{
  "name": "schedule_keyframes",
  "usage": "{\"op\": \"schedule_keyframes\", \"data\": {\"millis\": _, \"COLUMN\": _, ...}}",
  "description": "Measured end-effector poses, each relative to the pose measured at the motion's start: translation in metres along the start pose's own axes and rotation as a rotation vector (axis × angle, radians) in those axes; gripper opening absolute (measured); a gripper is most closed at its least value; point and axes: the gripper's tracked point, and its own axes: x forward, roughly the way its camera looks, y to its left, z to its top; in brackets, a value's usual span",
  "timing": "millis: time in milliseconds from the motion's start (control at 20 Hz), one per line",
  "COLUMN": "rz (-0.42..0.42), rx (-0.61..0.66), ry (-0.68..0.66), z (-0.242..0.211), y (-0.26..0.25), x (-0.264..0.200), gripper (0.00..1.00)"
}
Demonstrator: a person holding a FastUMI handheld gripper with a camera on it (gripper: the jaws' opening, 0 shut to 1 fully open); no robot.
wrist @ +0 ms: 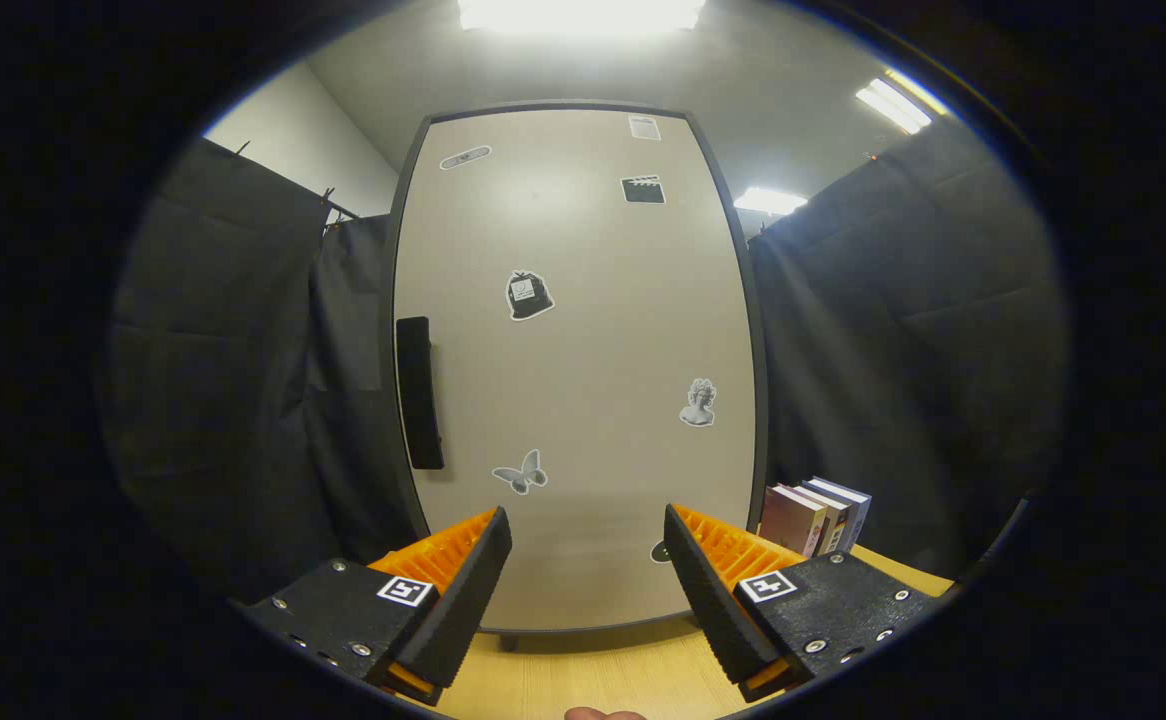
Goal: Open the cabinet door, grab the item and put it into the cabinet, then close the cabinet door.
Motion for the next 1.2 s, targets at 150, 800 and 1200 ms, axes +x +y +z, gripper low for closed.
{"op": "schedule_keyframes", "data": {"millis": 150, "rz": 0.002, "rx": -0.004, "ry": -0.002, "z": 0.003, "y": 0.003, "x": 0.003, "gripper": 0.95}}
{"op": "schedule_keyframes", "data": {"millis": 800, "rz": 0.1, "rx": -0.057, "ry": -0.013, "z": 0.046, "y": 0.094, "x": 0.058, "gripper": 0.94}}
{"op": "schedule_keyframes", "data": {"millis": 1200, "rz": 0.107, "rx": -0.075, "ry": 0.027, "z": 0.034, "y": 0.139, "x": 0.12, "gripper": 0.74}}
